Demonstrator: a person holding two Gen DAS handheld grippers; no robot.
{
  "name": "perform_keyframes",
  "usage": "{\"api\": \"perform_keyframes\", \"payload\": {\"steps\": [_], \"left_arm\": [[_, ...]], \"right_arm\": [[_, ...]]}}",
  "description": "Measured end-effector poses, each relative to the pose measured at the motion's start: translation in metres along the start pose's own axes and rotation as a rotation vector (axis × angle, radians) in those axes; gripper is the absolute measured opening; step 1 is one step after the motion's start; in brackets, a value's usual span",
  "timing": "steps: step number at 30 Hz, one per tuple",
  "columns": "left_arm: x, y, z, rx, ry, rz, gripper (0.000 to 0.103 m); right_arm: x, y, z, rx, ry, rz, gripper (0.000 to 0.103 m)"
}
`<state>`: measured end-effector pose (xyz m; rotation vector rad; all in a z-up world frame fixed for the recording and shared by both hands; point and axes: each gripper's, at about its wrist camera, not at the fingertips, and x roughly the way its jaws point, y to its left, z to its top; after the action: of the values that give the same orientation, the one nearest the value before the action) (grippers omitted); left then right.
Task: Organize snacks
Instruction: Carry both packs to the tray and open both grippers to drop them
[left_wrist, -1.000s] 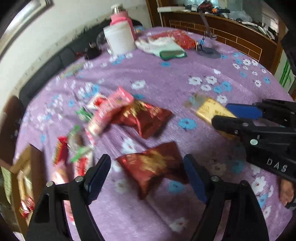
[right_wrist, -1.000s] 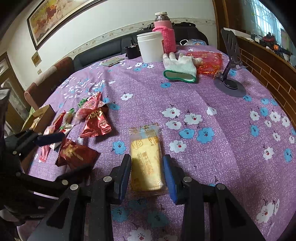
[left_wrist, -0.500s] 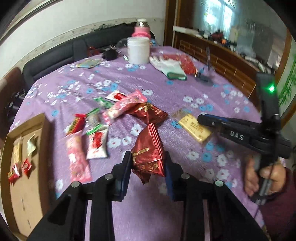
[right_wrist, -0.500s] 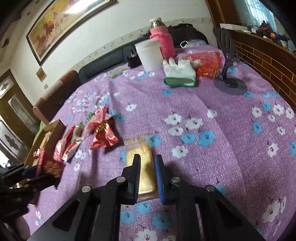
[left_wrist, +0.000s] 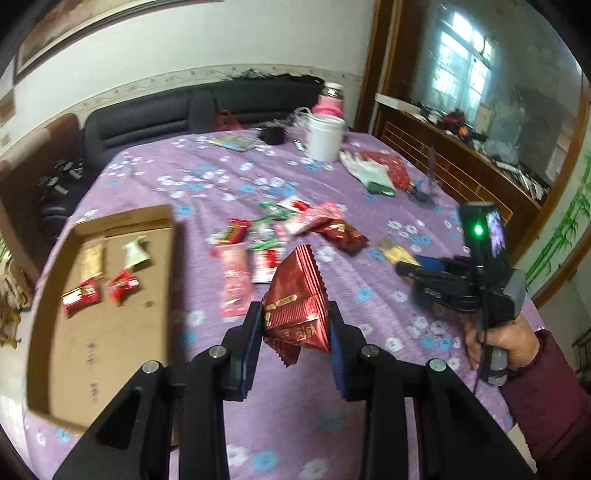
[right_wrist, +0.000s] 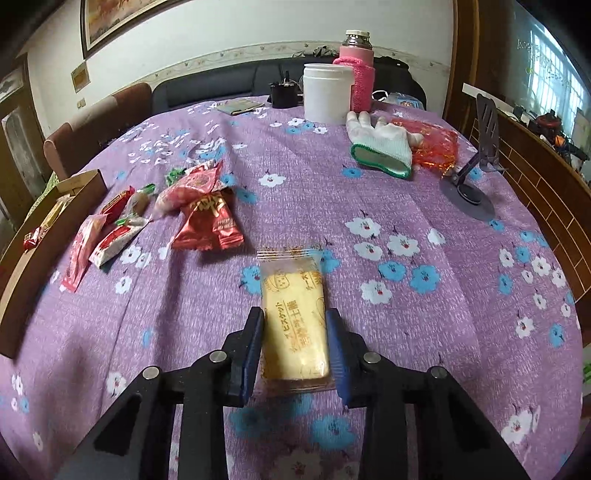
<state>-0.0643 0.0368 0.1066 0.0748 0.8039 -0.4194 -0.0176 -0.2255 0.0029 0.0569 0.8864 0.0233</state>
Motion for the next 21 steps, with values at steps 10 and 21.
{"api": "perform_keyframes", "payload": {"steps": [10, 21], "left_arm": [[-0.019, 0.113, -0.021, -0.156, 0.016, 0.166, 0.032], [0.019, 0.199, -0.04, -0.314, 0.145, 0.271, 0.032]], "right_arm": [[-0.046, 0.028, 0.014, 0.054, -0.033, 0.17, 0.035], [-0.039, 0.21, 0.051, -0.205, 0.014, 0.408, 0.036]]}}
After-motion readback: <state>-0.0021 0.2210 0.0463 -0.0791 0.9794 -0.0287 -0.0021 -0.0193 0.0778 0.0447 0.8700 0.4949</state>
